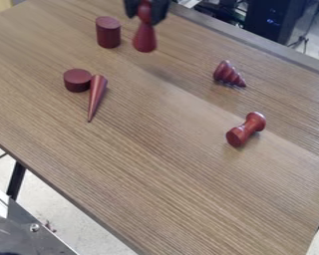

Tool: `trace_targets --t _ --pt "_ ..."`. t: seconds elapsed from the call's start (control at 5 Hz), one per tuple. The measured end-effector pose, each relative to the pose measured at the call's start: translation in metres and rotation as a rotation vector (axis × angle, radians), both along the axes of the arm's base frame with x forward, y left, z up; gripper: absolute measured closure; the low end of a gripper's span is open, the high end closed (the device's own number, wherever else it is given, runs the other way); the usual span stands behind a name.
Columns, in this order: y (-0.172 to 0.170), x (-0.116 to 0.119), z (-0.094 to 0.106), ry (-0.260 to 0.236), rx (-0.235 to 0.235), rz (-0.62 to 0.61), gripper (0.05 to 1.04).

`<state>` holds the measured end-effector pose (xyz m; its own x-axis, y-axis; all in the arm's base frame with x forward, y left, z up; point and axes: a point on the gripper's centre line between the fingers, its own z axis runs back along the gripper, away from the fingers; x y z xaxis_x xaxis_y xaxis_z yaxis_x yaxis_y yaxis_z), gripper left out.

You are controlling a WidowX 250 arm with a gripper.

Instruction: Move object from left to right

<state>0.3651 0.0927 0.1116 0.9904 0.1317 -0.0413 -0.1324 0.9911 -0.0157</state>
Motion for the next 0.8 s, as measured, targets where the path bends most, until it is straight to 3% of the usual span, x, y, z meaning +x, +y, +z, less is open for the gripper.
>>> trace_targets --t 0.6,0.8 --pt "-0.05 0.014 -0.031 0.048 -0.124 -0.136 0.505" --pt "-0.065 0.017 -0.037 0.043 -0.179 -0.18 0.505"
